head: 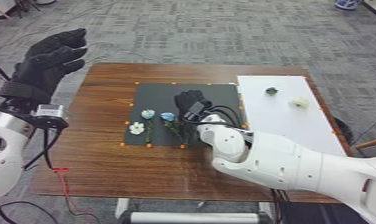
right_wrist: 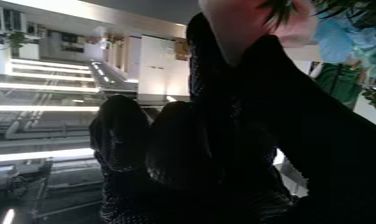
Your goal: Arrange flowers
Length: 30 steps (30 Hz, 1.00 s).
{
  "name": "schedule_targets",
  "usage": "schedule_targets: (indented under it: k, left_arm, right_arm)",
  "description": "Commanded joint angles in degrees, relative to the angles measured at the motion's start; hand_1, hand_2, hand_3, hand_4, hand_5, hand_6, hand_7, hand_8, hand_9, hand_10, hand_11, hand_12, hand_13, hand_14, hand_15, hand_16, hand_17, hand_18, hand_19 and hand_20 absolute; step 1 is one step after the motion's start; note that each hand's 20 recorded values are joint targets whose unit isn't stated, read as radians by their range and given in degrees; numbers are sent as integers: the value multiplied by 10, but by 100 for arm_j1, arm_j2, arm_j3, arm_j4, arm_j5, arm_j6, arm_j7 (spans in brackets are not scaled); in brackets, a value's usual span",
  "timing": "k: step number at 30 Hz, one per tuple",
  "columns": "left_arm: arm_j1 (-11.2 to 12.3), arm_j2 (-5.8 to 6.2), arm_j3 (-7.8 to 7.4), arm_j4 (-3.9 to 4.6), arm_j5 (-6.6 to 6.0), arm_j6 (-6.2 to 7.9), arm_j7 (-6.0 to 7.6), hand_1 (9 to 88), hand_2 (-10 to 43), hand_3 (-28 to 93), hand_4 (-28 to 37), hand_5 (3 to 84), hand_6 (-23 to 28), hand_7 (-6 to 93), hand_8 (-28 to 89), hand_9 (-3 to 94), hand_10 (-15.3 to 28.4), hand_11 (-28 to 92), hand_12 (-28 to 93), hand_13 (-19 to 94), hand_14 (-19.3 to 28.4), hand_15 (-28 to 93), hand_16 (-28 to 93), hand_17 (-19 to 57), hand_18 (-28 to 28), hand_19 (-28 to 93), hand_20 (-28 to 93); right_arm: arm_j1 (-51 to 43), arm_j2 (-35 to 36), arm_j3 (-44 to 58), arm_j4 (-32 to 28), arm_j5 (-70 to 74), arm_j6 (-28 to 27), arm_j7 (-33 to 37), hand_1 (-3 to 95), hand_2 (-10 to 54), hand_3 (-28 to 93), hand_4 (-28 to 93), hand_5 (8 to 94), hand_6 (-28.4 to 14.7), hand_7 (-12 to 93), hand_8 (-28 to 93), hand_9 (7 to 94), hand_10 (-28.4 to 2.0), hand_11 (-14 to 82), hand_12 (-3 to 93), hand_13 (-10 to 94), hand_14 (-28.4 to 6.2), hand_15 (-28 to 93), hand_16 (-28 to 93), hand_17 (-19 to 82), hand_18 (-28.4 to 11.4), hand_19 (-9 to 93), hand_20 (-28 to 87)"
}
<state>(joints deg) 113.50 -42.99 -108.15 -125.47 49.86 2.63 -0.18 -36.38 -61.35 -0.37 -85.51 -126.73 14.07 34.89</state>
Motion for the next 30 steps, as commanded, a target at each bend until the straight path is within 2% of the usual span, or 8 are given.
schedule_targets:
  k: [1,7,14,20,23,27,29,30]
  left_arm:
    - [-1,-24,-46,1,-7,-38,-18,261,-19,717,-264,254,23,200,-97,177,101,213,175,64,128,387,-54,-111,172,388,75]
    - [-22,-22,-25,10,-6,-32,-24,261,-18,717,-262,254,24,199,-97,177,102,212,175,64,128,386,-54,-112,172,388,75]
    - [59,-38,-102,-18,-7,-16,-26,261,-16,714,-260,254,23,198,-96,177,101,212,176,64,127,384,-53,-111,172,387,74]
    - [48,-42,-91,-16,-5,-48,-24,261,-17,714,-258,254,24,198,-96,176,102,210,175,64,127,385,-53,-112,172,388,75]
    - [81,-60,-113,-41,5,-48,-21,261,-17,715,-259,254,24,198,-96,176,102,210,175,64,128,385,-53,-112,172,388,75]
    - [95,-74,-126,-39,4,-29,-37,261,-16,714,-260,253,23,198,-96,176,101,209,175,64,128,385,-53,-112,172,388,75]
    - [148,-92,-166,-59,2,-12,-30,261,-16,714,-259,253,24,197,-96,176,101,210,175,64,128,385,-53,-111,172,388,75]
    - [195,-106,-207,-75,8,-8,-34,262,-16,713,-259,253,24,197,-95,176,101,210,176,64,127,384,-53,-111,172,388,75]
  right_arm:
    - [-24,36,220,-32,-167,-67,25,435,-95,868,-229,726,27,398,-23,844,-30,154,481,771,-35,854,310,463,-209,932,644]
    - [-144,43,590,75,-278,-186,-128,429,-95,866,-237,707,21,392,-22,828,-34,152,478,765,-37,857,310,460,-210,932,644]
    - [-292,212,840,-216,-182,-368,-200,415,-95,867,-242,688,16,390,-20,810,-40,152,475,759,-38,860,311,456,-210,932,644]
    - [-322,247,801,-344,-180,-553,-249,405,-95,868,-244,684,14,390,-20,803,-41,154,472,757,-40,861,310,452,-212,932,646]
    - [-447,288,1061,-369,-210,-672,-450,403,-95,864,-249,680,14,390,-19,799,-41,154,472,756,-40,861,310,451,-213,932,646]
    - [-673,620,1493,-613,-217,-591,-347,394,-95,863,-253,660,11,381,-21,778,-47,152,471,747,-43,860,309,442,-214,932,643]
    - [-746,937,1659,-737,-230,-455,-177,379,-95,873,-260,634,11,359,-42,729,-60,206,422,737,-46,860,306,431,-214,932,628]
    - [-802,1102,1767,-776,-248,-410,-72,351,-95,893,-261,577,2,337,-119,647,-89,292,322,716,-52,856,297,407,-216,932,602]
